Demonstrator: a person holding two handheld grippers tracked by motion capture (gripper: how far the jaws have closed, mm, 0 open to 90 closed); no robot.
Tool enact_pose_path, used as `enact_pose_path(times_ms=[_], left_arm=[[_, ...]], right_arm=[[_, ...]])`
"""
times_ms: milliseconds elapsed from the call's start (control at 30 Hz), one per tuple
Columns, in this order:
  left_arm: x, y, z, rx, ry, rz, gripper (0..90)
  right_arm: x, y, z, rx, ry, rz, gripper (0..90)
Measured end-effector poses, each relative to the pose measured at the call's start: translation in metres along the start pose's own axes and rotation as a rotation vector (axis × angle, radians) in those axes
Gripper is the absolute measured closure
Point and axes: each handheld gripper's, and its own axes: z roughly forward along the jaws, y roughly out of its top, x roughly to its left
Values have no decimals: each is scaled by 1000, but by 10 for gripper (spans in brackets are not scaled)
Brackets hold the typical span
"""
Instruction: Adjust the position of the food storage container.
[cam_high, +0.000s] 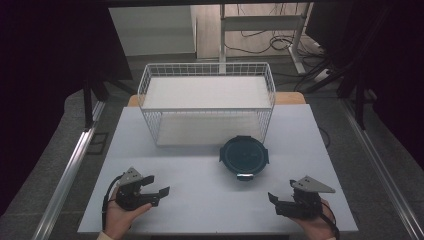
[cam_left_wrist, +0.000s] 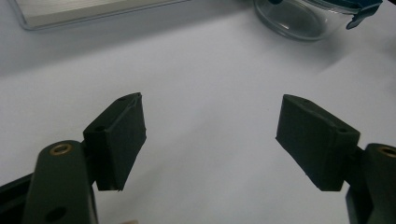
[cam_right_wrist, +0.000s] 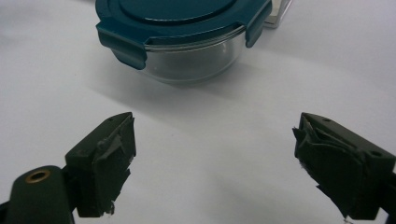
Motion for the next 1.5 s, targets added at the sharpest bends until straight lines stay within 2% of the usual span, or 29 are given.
enact_pose_path(times_ms=[300,867,1033,1500], left_arm=[[0,1,0,3,-1,8,237],[0,-1,1,11,8,26,238],[-1,0,4,18,-13,29,236],[-1,1,0,7,-21,19,231]], right_arm=[[-2,0,-2,-7,13,-3,168],[-10,7,-3,19,25,29,186],[-9,17,-1,32,24,28,187],[0,48,13,68,9,3,251]])
